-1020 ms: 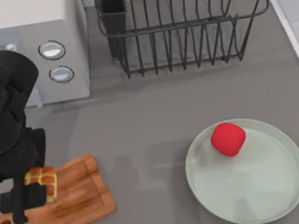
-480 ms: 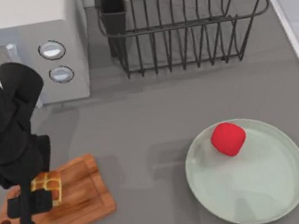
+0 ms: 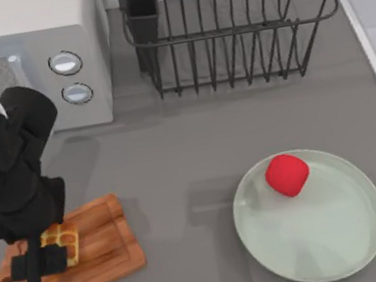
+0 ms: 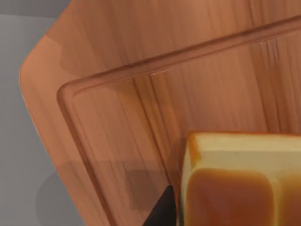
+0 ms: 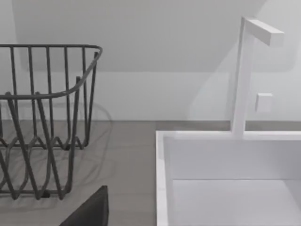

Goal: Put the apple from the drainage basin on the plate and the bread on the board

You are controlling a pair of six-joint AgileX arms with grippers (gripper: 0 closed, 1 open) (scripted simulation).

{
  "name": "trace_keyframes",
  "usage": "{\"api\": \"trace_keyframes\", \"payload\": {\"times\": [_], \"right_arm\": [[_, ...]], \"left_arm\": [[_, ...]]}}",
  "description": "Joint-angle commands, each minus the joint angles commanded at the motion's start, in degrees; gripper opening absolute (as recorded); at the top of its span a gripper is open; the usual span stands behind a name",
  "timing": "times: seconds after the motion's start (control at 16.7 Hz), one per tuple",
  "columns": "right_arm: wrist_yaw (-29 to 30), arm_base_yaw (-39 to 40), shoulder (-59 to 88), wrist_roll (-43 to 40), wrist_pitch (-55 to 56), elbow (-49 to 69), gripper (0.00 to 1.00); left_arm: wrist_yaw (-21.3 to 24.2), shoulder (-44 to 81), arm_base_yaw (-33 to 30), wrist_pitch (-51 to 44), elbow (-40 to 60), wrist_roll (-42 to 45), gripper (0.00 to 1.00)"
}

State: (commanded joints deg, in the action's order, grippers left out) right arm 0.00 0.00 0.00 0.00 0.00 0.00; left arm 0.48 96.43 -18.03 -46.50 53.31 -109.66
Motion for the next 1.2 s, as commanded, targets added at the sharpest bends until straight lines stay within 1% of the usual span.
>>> {"api": "trace_keyframes", "payload": {"times": [0.66,0.72,1.2], "right_arm": [[0.00,0.00,0.00,0.00,0.00,0.00,1.00],[0.00,0.00,0.00,0.00,0.00,0.00,1.00],[0.00,0.00,0.00,0.00,0.00,0.00,1.00]], "left_arm": [[0.00,0.00,0.00,0.00,0.00,0.00,0.98],[0.00,0.00,0.00,0.00,0.00,0.00,1.00],[0.00,-0.05,-0.01,-0.01,0.02,0.00,1.00]]}}
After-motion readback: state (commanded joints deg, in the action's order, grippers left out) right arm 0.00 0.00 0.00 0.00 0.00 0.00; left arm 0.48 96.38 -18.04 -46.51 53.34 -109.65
